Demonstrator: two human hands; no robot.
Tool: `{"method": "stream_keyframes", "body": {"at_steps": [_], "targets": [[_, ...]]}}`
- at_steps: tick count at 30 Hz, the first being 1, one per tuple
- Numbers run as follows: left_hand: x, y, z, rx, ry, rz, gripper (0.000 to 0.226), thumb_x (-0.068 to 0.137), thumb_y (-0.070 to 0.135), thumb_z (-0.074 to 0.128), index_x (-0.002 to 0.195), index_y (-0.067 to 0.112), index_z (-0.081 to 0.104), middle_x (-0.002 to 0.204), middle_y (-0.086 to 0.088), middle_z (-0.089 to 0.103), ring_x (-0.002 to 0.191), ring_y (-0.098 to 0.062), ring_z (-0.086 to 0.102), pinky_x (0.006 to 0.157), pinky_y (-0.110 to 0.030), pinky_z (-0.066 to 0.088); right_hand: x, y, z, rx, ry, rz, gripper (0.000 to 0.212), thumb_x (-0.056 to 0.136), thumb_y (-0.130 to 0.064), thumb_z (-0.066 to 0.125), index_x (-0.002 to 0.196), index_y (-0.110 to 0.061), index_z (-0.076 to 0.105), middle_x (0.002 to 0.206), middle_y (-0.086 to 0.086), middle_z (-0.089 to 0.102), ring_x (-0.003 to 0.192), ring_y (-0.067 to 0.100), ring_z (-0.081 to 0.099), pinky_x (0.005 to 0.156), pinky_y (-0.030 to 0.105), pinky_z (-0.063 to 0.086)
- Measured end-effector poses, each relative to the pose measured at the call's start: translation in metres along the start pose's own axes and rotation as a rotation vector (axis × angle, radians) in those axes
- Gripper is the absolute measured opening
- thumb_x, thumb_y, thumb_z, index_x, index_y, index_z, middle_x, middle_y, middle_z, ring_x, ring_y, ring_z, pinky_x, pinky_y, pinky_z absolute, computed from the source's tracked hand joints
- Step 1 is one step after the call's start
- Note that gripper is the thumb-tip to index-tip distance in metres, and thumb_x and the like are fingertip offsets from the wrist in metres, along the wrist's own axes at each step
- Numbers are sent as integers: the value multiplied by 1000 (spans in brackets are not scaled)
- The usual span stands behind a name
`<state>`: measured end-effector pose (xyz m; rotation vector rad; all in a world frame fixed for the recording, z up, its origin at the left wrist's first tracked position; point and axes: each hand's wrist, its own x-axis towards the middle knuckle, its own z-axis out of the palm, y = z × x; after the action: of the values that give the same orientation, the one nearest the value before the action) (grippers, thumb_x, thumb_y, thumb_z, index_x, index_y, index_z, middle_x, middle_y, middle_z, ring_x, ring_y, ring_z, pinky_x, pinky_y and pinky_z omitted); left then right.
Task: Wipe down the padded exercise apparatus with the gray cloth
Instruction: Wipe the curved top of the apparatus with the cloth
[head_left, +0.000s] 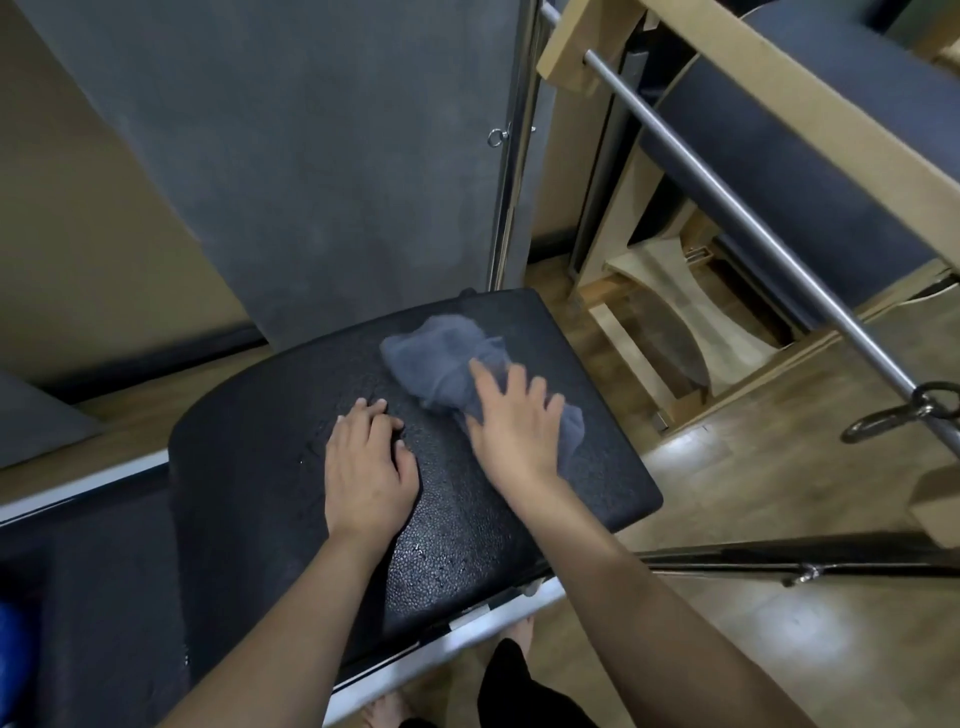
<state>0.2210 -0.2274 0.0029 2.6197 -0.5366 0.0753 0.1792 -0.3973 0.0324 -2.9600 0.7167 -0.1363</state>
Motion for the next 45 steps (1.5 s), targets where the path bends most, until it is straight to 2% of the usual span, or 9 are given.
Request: {"method": "stream_keyframes", "body": {"at_steps": [5,12,17,22,29,33,39,42,45], "targets": [[-1,0,-2,-2,-25,-4,28,84,16,51,110,8,60,124,-11,59,129,-32,50,116,-49,33,-65,29,5,-35,9,-163,76,69,-45,82,138,-34,51,122,11,61,90,35,58,76,49,47],[0,0,-2,-19,-1,-3,23,86,19,50,102,12,64,129,-8,62,136,-28,47,116,-48,33,20,55,11,-15,12,226,54,92,-45,56,143,-33,43,123,12,51,101,38,51,84,53,39],[-1,-2,0,-15,-5,2,24,87,22,47,104,13,63,131,-7,61,138,-27,45,118,-47,31,134,31,15,108,-128,416,50,97,-51,49,142,-33,36,138,11,42,121,38,43,97,55,32],[-1,-2,0,-9,2,2,26,88,23,44,103,14,63,131,-7,61,138,-26,45,118,-47,31,153,-12,13,103,-134,189,52,94,-50,53,141,-35,39,138,11,41,120,40,41,98,58,30],[-2,-3,1,-29,19,5,24,85,20,47,102,13,64,128,-8,62,136,-27,47,117,-46,31,42,-26,1,6,-62,-199,66,87,-43,66,147,-37,38,139,9,49,112,36,50,89,52,41],[-1,-2,1,-45,19,3,23,87,20,48,102,14,64,130,-7,62,138,-25,45,118,-46,30,29,28,6,16,-52,57,62,89,-49,59,146,-38,37,131,8,49,107,34,51,87,50,41],[-2,-3,2,-38,23,9,21,87,19,50,102,15,63,130,-6,61,138,-26,46,119,-45,29,130,58,18,130,-140,465,47,99,-45,48,141,-30,36,138,14,44,123,43,41,101,59,31],[-3,-4,3,-37,31,12,21,88,20,49,103,15,63,131,-5,61,139,-25,45,119,-44,28,172,43,16,180,-202,474,48,99,-45,47,142,-29,36,142,14,39,128,44,37,104,60,27],[-2,-3,3,-31,31,10,21,88,19,50,104,15,63,131,-5,61,139,-25,45,119,-45,29,175,11,13,107,-179,297,45,95,-45,51,137,-31,40,140,12,39,124,42,39,101,58,28]]}}
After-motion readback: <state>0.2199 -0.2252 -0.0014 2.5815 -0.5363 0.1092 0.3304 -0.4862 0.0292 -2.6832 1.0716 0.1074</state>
